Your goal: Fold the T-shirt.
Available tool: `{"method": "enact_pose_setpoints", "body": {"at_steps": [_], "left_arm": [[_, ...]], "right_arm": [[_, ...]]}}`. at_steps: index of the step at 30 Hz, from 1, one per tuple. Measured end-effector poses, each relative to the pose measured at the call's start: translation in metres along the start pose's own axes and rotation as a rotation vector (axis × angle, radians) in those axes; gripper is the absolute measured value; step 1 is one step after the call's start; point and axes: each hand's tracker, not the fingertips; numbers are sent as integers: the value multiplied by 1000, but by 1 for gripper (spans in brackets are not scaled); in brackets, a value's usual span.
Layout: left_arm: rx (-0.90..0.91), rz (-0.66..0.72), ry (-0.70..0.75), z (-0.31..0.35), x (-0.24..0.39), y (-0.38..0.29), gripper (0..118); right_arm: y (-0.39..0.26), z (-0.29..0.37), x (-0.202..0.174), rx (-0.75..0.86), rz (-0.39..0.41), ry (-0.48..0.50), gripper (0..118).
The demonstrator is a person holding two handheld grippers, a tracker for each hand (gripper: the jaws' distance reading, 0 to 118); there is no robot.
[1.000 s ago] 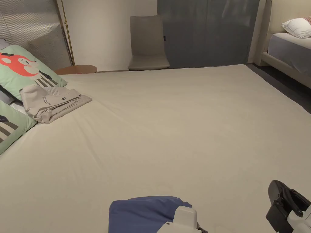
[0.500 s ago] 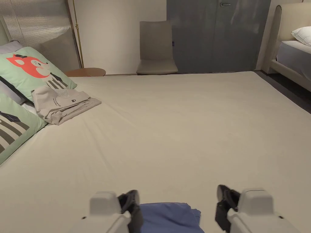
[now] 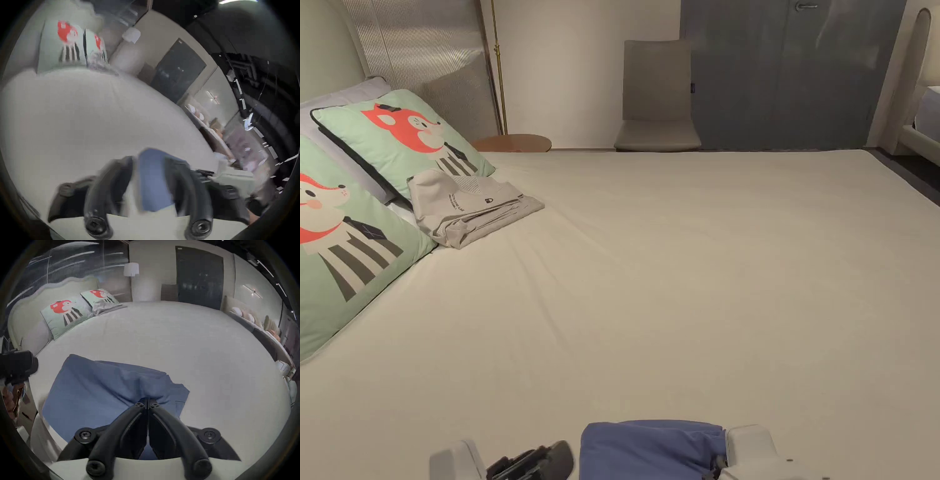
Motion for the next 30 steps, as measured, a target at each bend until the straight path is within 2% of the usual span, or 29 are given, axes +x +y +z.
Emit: {"method": "enact_pose_setpoints", "body": {"at_steps": [1, 2, 3, 6, 10, 13, 15, 16, 17, 20, 22, 24, 30], "left_arm": [[-77, 63, -46, -10, -9, 3, 71], [-145, 116, -101, -20, -17, 6, 94], [-197, 172, -157, -30, -26, 8, 110], [-262, 267, -239, -53, -42, 12, 111], [-470, 367, -285, -88, -57, 6, 110], [-428, 332, -322, -94, -50, 6, 101], [-463, 348, -282, -94, -26, -8, 68], [-480, 317, -216, -97, -24, -14, 48], [-476, 269, -164, -99, -24, -17, 34], [-468, 369, -266, -94, -35, -7, 27], [-473, 355, -251, -87, -38, 1, 26], [-467, 300, -231, -73, -47, 15, 25], [-357, 292, -134, 5, -105, 75, 25]], "right_arm": [[5, -3, 2, -32, 12, 11, 0], [9, -4, 4, -43, 14, 17, 0], [12, -6, 6, -56, 11, 25, 0], [14, -7, 10, -68, 14, 46, 0], [10, -7, 16, -62, -45, 70, 0], [7, -7, 19, -57, -69, 81, 0], [7, -5, 18, -52, -74, 82, 0], [7, -4, 18, -50, -79, 82, 0], [7, -2, 18, -48, -87, 85, 0], [7, 9, 23, -9, -132, 121, 0], [11, 17, 24, 23, -160, 139, 0], [19, 26, 21, 69, -153, 127, 0], [44, 34, 2, 126, -145, 141, 0]]}}
